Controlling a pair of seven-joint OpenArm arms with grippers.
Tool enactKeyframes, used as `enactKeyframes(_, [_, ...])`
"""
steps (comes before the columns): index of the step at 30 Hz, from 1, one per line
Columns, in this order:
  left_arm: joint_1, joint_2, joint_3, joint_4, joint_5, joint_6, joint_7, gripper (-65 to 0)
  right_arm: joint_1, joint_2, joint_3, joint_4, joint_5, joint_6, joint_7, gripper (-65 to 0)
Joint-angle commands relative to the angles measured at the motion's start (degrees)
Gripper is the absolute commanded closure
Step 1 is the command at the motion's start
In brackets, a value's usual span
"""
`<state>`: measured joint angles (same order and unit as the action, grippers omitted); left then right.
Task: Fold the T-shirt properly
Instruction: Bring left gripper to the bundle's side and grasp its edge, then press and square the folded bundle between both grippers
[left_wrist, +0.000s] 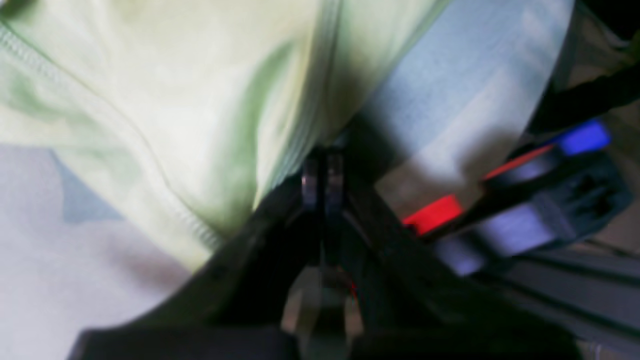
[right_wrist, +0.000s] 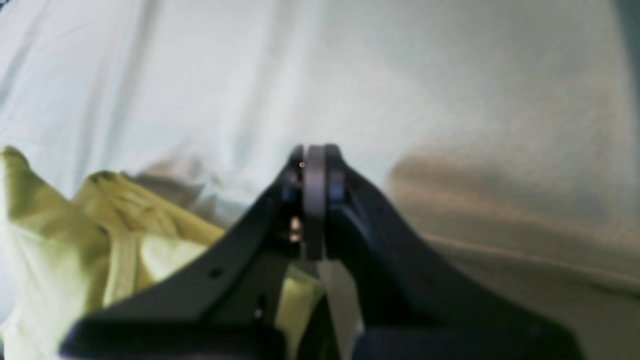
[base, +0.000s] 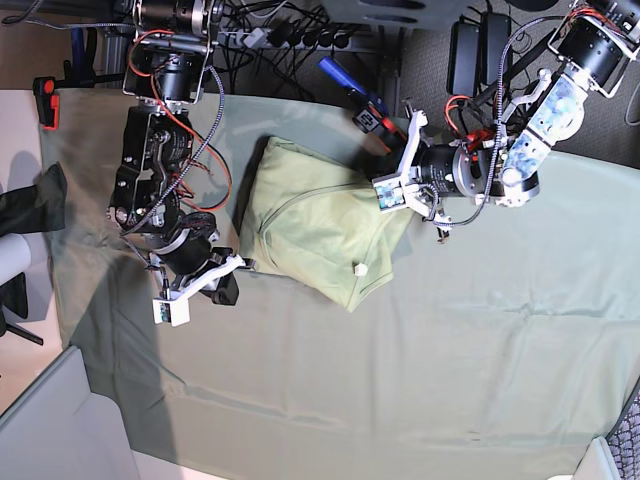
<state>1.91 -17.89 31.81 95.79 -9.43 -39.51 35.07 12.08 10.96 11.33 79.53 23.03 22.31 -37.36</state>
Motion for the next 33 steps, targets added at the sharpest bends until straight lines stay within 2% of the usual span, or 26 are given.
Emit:
enactKeyframes(1, [-1.64,-0.39,-0.35,0.55,0.15,-0.49,-1.03,0.0,1.22,0.63,0.11,0.96,1.18,1.75,1.07,0.0])
enactKeyframes(7, [-6.14,-1.16,-0.35,-7.19,0.55,-0.49,-1.49,0.0,-0.15,0.79,0.15,1.03,1.49,1.75,0.96,0.0])
enactKeyframes(10, [-8.96,-1.16,-0.35,-12.44,0.55,-0.49,-3.41,0.0,-1.29,0.85,0.24,1.07,1.68,1.75,0.9,0.0])
enactKeyframes(13, [-11.93,-1.14,-0.35,-16.28,0.5,-0.48,-4.04,0.0,-2.62,1.05,0.28,1.14,3.56,1.77,0.61,0.0])
enactKeyframes(20, [-16.09,-1.16,-0.35,-18.95,0.28,-0.13,-4.39,0.0,-6.29,1.09,0.28,1.38,5.81,1.79,0.39,0.0])
enactKeyframes(24, [-18.53,-0.87,-0.35,-20.81,-0.26,0.09,-6.8,0.0,-8.22,1.07,0.28,1.7,9.64,1.97,-0.92,0.0])
enactKeyframes(28, [-20.41,0.33,-0.33,-23.98,-0.59,0.09,-6.86,0.0,-10.25,0.92,0.28,2.47,13.66,3.63,-2.16,0.0])
enactKeyframes(33, [-23.19,1.62,-0.33,-28.59,-0.61,0.11,-9.09,0.0,-11.91,-0.13,0.28,3.58,15.39,3.67,-2.69,0.0])
